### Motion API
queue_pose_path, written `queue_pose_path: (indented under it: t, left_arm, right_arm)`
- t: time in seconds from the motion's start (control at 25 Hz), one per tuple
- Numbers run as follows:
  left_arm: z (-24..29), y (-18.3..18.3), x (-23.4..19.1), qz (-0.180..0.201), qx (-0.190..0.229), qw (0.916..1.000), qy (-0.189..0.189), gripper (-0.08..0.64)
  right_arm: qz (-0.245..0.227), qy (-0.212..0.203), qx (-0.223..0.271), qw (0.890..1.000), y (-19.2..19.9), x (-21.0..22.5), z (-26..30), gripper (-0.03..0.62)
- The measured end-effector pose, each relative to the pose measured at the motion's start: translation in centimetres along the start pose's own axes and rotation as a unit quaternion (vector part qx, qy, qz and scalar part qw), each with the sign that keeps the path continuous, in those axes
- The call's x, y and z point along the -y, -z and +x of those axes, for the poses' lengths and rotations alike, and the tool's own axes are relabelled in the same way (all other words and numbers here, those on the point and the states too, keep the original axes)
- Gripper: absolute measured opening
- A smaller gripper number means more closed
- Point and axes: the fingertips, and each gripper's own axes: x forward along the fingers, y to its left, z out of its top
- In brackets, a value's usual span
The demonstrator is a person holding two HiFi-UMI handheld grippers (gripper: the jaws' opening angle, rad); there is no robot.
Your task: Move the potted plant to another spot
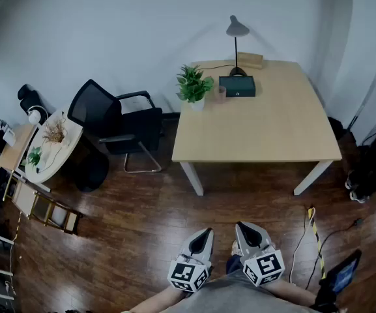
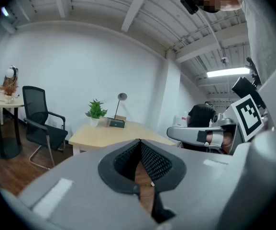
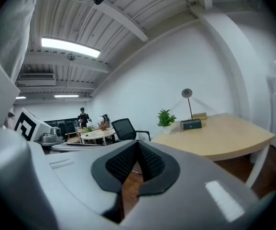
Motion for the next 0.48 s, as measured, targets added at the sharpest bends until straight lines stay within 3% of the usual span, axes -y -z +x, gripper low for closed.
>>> queue_pose_path:
  t: [0.24, 0.48]
  left_arm:
    - [7.1, -3.4, -1.9, 0.003, 0.005, 0.9996, -0.026, -0.006]
    - [11.7, -4.1, -4.3, -0.002, -0.002, 0.9991, -0.043, -0.006]
  right_arm:
    - [-0.012, -0.016, 0.001, 1.0, -3.7, 5.9, 4.4, 0.006]
    - [-0.006, -0.026, -0.013, 1.0, -4.0, 9.4, 8.6, 0.006]
